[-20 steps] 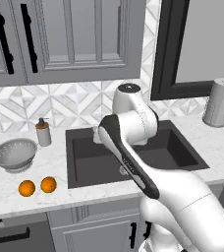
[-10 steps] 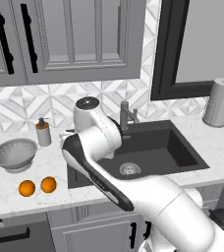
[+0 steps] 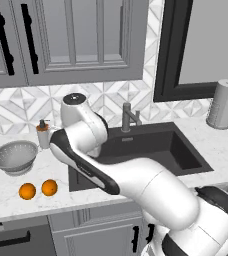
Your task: Put the colander in the sink, put the orange, orange in the colander, and turn on the sink faucet and pour water over the colander.
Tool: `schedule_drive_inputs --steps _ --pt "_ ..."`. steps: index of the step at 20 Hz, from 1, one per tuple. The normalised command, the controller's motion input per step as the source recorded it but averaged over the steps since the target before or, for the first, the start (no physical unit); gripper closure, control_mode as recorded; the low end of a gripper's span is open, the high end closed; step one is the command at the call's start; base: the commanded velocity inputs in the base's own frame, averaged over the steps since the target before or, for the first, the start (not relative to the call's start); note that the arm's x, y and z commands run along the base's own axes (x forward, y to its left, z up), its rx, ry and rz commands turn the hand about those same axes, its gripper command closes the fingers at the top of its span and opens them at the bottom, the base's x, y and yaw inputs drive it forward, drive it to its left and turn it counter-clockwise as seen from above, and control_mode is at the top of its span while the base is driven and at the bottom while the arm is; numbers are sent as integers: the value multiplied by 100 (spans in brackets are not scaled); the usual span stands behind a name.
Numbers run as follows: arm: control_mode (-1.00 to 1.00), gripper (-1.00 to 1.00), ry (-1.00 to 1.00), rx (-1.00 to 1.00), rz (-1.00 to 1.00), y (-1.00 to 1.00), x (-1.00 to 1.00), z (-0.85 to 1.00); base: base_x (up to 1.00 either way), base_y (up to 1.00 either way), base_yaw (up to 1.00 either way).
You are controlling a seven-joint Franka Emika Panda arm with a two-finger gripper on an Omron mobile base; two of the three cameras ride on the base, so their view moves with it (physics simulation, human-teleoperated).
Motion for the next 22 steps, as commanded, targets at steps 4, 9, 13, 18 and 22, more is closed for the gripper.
schedule_drive_inputs --steps 4,9,13,18,22 --pt "-100 -100 0 12 3 0 31 -24 0 0 0" --pt "-100 -100 0 6 2 5 14 -32 0 0 0" --pt "-100 -100 0 3 3 23 18 -28 0 0 0" --pt "-100 -100 9 1 5 46 8 -18 0 0 0" --pt "-100 -100 6 0 0 56 11 -5 0 0 0"
